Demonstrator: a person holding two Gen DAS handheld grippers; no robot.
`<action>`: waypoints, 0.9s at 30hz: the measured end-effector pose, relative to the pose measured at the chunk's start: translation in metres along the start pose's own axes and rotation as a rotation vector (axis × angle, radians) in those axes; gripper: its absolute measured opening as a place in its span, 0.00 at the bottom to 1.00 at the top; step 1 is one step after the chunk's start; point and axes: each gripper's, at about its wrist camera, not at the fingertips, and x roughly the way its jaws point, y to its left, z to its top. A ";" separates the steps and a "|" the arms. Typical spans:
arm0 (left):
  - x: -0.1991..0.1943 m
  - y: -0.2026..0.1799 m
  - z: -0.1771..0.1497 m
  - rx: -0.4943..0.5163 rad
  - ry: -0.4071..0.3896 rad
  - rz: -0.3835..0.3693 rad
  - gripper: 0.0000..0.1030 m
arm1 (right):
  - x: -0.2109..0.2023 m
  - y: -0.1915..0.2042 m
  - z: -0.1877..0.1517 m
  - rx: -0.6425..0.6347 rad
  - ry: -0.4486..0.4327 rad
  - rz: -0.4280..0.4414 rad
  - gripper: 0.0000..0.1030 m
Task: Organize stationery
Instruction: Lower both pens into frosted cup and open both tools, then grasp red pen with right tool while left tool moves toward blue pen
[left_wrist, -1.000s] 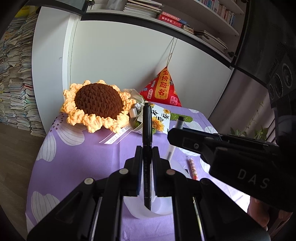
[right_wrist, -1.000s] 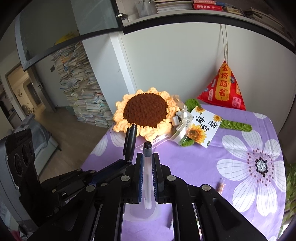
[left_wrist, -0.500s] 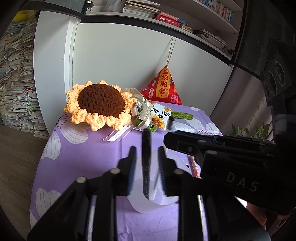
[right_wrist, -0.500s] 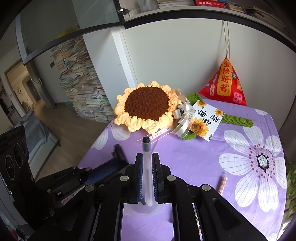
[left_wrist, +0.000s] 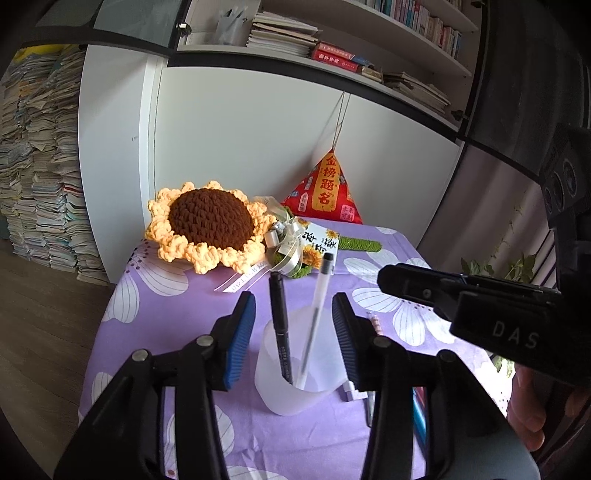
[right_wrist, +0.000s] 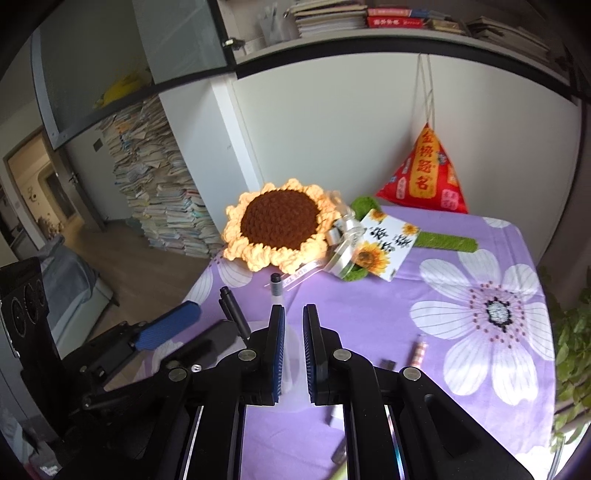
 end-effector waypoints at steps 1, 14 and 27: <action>-0.003 -0.003 0.000 0.005 -0.005 -0.003 0.41 | -0.006 -0.002 0.000 0.000 -0.008 -0.005 0.10; -0.017 -0.048 -0.011 0.081 0.017 -0.062 0.47 | -0.060 -0.041 -0.019 0.043 -0.027 -0.092 0.10; 0.017 -0.090 -0.051 0.074 0.199 -0.121 0.45 | -0.055 -0.093 -0.086 0.113 0.132 -0.110 0.10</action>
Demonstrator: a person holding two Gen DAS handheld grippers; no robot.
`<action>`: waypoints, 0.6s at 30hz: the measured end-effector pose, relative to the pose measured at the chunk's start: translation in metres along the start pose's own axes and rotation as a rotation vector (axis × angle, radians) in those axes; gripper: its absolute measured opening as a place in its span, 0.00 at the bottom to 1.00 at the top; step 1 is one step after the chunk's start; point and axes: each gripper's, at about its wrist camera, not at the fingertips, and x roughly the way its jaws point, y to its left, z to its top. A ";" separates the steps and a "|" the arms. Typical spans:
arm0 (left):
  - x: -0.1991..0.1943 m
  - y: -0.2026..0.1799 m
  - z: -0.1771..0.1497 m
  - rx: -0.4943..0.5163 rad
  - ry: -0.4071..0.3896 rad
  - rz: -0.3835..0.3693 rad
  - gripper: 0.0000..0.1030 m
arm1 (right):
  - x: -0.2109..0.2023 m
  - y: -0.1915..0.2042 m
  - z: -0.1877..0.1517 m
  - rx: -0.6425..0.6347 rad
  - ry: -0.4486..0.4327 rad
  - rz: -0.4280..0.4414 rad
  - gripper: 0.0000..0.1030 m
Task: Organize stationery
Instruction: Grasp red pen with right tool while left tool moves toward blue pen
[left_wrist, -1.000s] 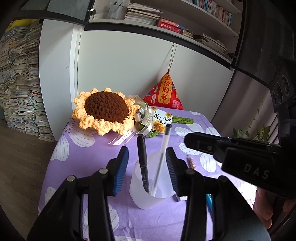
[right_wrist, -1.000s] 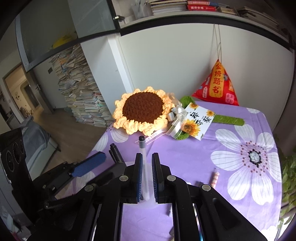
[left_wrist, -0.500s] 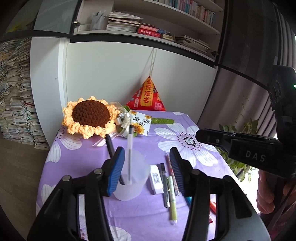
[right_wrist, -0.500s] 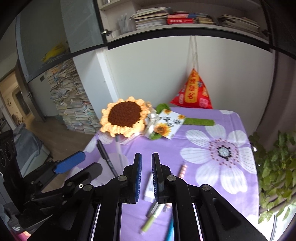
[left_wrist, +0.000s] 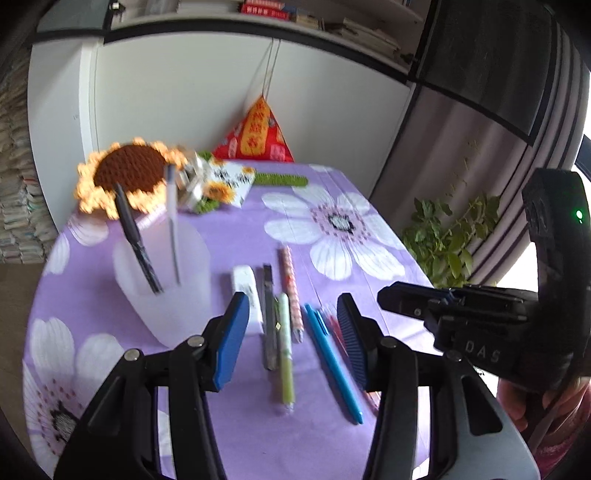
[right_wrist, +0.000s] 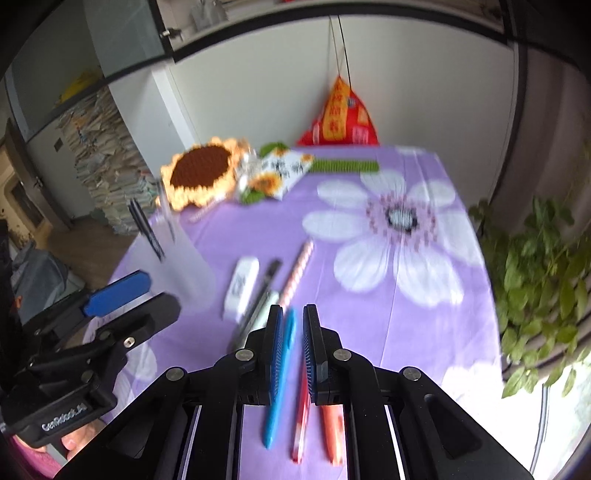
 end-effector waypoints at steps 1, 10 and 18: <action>0.008 -0.002 -0.003 -0.011 0.033 -0.005 0.45 | 0.003 -0.002 -0.005 0.008 0.013 0.011 0.10; 0.025 -0.006 -0.014 -0.026 0.096 0.007 0.37 | 0.037 -0.007 -0.040 0.029 0.123 0.059 0.10; 0.029 -0.008 -0.019 -0.007 0.120 0.008 0.37 | 0.057 -0.009 -0.045 0.036 0.159 0.014 0.10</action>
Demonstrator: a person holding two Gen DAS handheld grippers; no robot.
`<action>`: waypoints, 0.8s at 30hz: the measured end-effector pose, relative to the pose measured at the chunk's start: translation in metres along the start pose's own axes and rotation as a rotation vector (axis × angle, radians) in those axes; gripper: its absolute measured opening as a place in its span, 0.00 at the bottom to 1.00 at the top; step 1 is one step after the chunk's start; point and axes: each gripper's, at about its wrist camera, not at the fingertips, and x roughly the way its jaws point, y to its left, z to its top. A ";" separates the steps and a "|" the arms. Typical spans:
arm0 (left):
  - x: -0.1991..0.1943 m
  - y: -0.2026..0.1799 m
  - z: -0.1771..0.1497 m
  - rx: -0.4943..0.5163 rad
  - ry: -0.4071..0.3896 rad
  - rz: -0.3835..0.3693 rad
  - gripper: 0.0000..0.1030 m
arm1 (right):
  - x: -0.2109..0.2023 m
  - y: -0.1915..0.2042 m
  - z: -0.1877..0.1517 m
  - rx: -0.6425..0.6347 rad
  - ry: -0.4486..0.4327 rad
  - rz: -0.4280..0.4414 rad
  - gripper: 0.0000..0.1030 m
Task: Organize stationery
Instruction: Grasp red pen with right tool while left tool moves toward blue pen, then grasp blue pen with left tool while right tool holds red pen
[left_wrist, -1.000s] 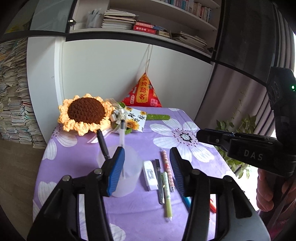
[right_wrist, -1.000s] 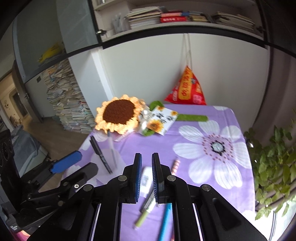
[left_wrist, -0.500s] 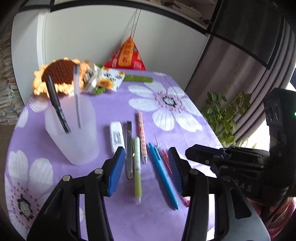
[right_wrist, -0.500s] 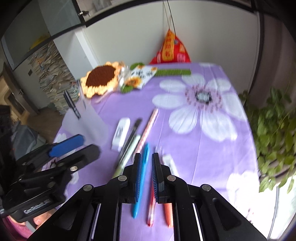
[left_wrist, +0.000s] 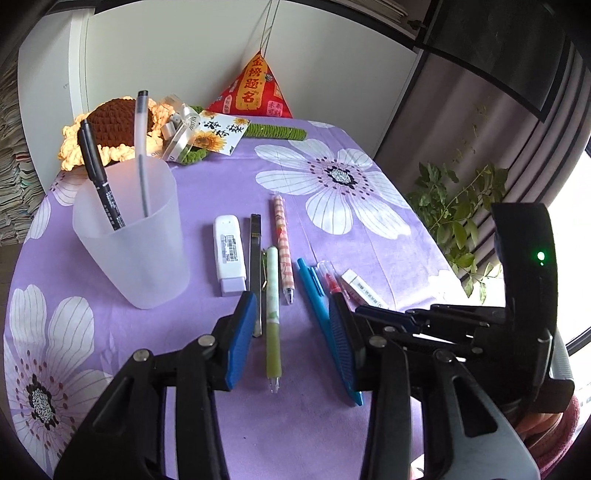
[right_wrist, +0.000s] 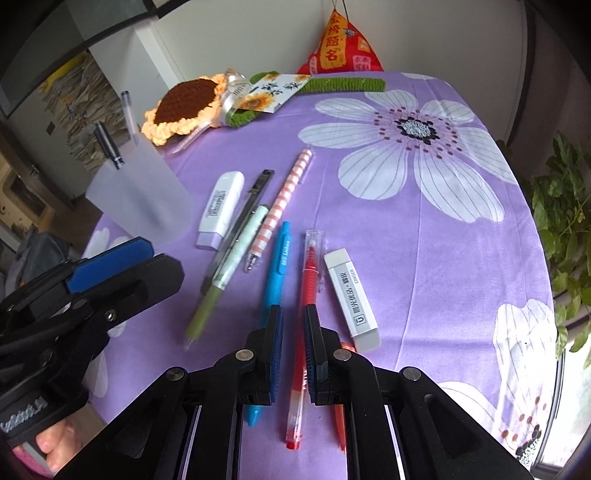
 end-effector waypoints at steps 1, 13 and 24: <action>0.002 0.000 0.000 0.001 0.005 0.002 0.37 | 0.002 -0.001 0.000 0.005 0.002 -0.006 0.10; 0.004 0.005 -0.003 -0.004 0.021 0.005 0.37 | 0.016 0.006 0.011 -0.050 -0.006 -0.118 0.10; 0.041 -0.031 -0.002 0.073 0.119 -0.017 0.39 | -0.017 -0.030 0.005 0.057 -0.062 -0.084 0.10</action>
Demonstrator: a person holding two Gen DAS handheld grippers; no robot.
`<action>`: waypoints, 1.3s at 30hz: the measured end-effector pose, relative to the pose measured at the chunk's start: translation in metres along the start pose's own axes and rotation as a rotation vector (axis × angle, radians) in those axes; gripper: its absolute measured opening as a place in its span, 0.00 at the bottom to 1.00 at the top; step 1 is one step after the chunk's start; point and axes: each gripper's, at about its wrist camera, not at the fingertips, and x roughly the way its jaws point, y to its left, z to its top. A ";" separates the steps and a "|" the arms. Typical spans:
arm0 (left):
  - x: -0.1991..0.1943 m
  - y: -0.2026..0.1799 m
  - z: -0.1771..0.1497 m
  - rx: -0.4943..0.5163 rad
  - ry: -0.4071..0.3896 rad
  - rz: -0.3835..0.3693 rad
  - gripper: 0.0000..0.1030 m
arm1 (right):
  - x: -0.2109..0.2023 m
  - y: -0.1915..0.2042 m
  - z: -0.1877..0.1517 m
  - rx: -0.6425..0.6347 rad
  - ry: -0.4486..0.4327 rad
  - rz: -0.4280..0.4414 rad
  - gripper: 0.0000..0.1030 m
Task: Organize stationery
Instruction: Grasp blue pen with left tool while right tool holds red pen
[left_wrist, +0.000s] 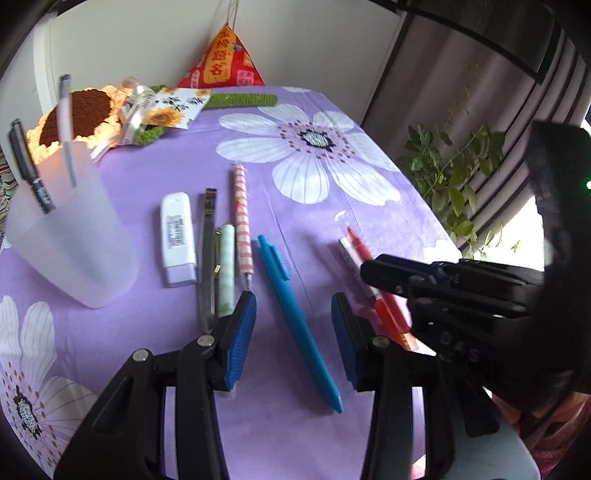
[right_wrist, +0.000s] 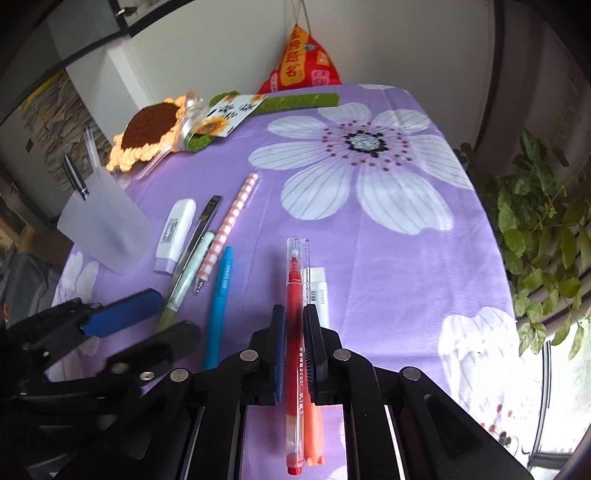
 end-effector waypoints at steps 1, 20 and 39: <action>0.005 -0.002 0.001 0.003 0.013 -0.001 0.38 | -0.003 -0.003 -0.001 0.010 -0.005 0.006 0.10; 0.028 0.008 0.024 -0.072 0.043 0.037 0.09 | -0.019 -0.008 0.004 0.008 -0.048 0.033 0.10; 0.005 -0.002 0.025 0.011 0.011 0.045 0.25 | -0.038 0.008 0.007 -0.014 -0.097 0.036 0.10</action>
